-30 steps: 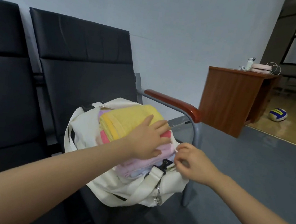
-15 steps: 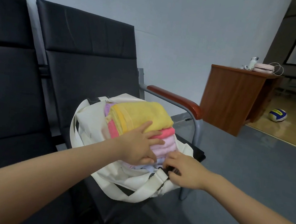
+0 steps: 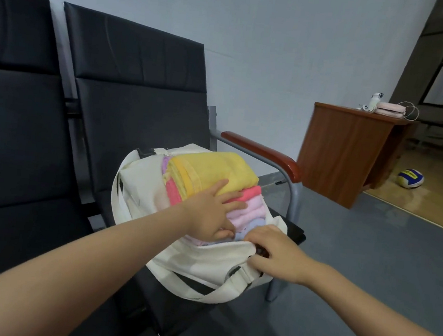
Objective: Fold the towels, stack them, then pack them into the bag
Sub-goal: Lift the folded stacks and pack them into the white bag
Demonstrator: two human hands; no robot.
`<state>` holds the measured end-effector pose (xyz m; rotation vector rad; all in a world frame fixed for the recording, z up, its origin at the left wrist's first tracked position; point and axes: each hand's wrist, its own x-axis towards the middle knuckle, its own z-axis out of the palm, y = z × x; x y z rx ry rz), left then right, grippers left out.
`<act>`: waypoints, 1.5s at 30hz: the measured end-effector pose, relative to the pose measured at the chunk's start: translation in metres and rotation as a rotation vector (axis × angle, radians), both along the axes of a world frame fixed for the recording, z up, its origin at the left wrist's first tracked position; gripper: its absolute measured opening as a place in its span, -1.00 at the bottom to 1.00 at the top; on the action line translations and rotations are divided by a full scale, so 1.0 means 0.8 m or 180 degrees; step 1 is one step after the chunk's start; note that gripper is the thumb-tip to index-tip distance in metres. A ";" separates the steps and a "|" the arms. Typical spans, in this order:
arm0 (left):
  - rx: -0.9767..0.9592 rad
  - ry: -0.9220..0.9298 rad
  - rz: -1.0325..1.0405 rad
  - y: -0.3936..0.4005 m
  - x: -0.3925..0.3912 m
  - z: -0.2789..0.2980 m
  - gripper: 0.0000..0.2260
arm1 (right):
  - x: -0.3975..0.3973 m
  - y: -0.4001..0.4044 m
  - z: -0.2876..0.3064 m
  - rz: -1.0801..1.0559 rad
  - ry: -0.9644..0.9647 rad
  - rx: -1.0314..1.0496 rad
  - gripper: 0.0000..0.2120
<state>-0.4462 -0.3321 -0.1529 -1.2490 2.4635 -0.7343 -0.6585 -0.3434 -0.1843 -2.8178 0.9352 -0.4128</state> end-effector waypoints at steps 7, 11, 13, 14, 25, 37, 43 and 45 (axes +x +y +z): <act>-0.0169 0.2563 -0.0612 0.023 0.026 0.029 -0.58 | 0.007 -0.013 0.013 0.0099 0.0084 -0.0809 -0.71; -0.0812 0.2372 0.0366 0.019 0.049 0.043 -0.53 | 0.000 -0.050 0.026 0.0025 0.0969 -0.1061 -0.51; -0.0420 0.2502 0.1005 0.014 0.046 0.042 -0.51 | -0.002 -0.062 0.031 0.0088 0.1298 -0.1172 -0.45; -0.0188 0.2550 0.1197 0.011 0.044 0.042 -0.52 | -0.002 -0.065 0.035 0.0120 0.1378 -0.1227 -0.44; -0.0115 0.2009 0.1456 0.016 -0.003 -0.001 -0.56 | -0.006 -0.053 0.011 -0.0299 -0.0105 -0.0911 -0.68; -0.0426 0.5193 0.0915 0.087 0.099 -0.024 -0.73 | 0.073 0.003 0.059 -0.0671 -0.1738 -0.0695 -0.92; 0.0214 0.3394 0.0723 0.085 0.113 -0.044 -0.64 | 0.135 0.006 0.061 -0.0481 -0.0753 -0.0793 -0.60; 0.0395 0.2935 0.0709 0.068 0.108 -0.044 -0.68 | 0.135 0.003 0.060 -0.0482 -0.0565 -0.0787 -0.44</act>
